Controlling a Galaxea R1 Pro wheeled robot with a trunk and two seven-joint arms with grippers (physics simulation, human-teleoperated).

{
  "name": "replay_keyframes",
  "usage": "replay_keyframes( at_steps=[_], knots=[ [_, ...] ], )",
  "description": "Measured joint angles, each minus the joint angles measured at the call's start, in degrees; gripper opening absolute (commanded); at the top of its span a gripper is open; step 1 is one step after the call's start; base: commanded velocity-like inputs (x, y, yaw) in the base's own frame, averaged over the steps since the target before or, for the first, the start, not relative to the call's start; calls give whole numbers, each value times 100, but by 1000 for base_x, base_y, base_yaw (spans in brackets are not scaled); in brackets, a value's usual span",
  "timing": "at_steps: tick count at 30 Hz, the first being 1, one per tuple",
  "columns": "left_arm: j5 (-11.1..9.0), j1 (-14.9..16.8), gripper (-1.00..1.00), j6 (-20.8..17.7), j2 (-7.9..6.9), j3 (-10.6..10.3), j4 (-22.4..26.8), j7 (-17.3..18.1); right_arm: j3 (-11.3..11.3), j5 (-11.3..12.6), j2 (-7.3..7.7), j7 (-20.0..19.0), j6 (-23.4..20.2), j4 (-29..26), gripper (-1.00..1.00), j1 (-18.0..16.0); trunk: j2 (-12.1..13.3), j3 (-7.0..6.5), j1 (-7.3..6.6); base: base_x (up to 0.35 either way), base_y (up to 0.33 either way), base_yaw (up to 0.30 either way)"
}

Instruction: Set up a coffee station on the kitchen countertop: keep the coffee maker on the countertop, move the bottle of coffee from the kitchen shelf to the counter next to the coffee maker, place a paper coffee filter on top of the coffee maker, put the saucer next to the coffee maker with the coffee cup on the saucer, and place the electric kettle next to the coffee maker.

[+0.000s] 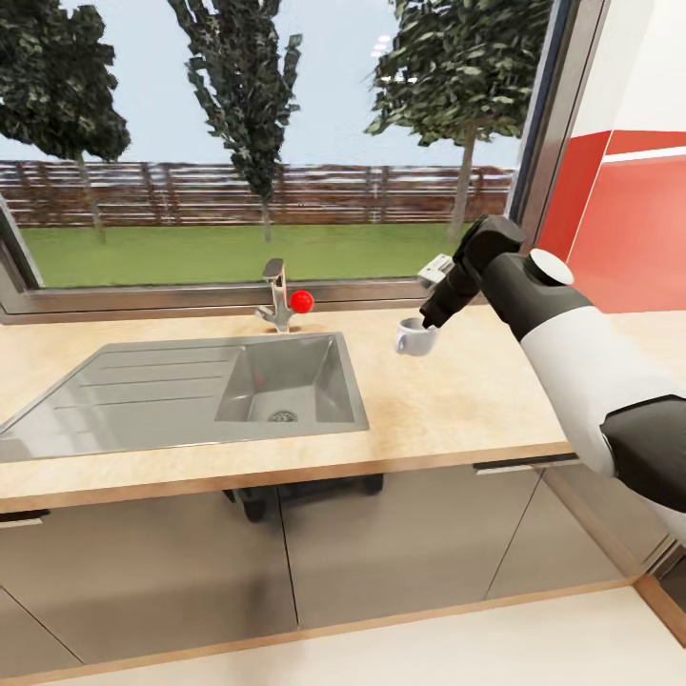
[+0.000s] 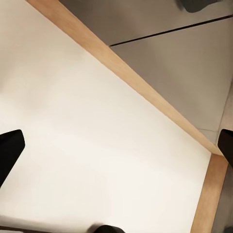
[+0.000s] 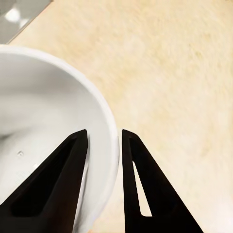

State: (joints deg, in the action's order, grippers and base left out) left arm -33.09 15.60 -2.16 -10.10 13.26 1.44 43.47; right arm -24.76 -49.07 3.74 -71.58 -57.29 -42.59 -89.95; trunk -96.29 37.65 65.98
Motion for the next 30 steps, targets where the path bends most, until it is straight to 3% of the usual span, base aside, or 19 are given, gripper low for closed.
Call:
replay_keyframes(
  at_steps=[8,12,21,30],
  knots=[
    [0,0,100,1,0,0,0,0,314,7,0,-8,7,-4,-100,0,0,0,0,0,0,0],
    [-1,2,100,1,-9,1,0,0,340,8,0,-11,7,-5,-100,0,0,0,0,0,73,0],
    [-1,1,100,0,-26,0,0,1,350,12,2,-16,6,-7,-100,2,0,0,0,0,287,7],
    [-1,-1,100,1,-27,-1,1,0,349,13,-1,-31,9,-3,-100,0,0,0,0,0,65,204]
  ],
)
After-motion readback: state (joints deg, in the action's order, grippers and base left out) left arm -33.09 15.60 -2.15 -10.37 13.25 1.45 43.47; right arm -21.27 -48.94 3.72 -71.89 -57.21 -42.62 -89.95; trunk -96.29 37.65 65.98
